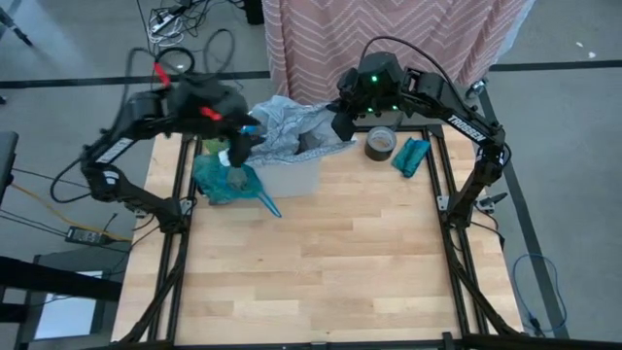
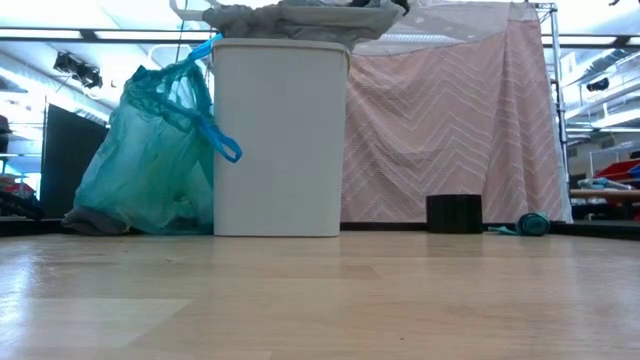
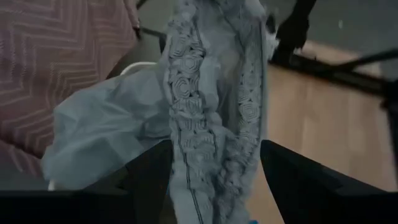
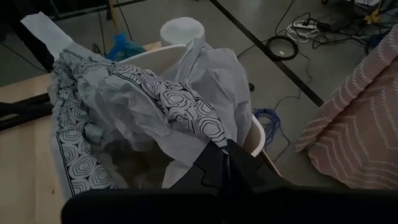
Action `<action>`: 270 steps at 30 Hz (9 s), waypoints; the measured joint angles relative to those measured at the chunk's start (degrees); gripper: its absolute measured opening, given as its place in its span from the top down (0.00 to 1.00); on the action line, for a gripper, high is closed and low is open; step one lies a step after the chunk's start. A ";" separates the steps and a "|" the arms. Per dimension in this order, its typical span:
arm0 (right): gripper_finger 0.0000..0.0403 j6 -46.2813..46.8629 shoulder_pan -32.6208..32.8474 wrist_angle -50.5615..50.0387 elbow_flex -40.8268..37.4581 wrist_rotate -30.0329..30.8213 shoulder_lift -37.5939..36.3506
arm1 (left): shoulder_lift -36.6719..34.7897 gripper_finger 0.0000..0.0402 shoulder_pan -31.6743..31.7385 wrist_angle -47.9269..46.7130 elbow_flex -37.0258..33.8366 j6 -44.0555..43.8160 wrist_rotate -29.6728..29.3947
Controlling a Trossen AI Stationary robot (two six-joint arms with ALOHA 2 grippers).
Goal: Place trash/remove bag and relplace
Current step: Insert the gray trash bag into the trash bin
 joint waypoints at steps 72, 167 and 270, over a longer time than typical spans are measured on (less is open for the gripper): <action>1.00 0.42 -0.13 3.02 -0.04 1.11 0.11 | 0.33 0.98 7.04 -16.36 -0.96 5.40 6.00; 1.00 -3.54 -7.47 5.34 -0.04 -5.55 8.38 | 3.69 0.98 14.86 -3.15 -0.96 19.18 -20.08; 1.00 1.40 -10.21 27.61 10.36 -28.66 27.00 | 1.74 0.98 24.11 8.12 -16.70 12.03 10.90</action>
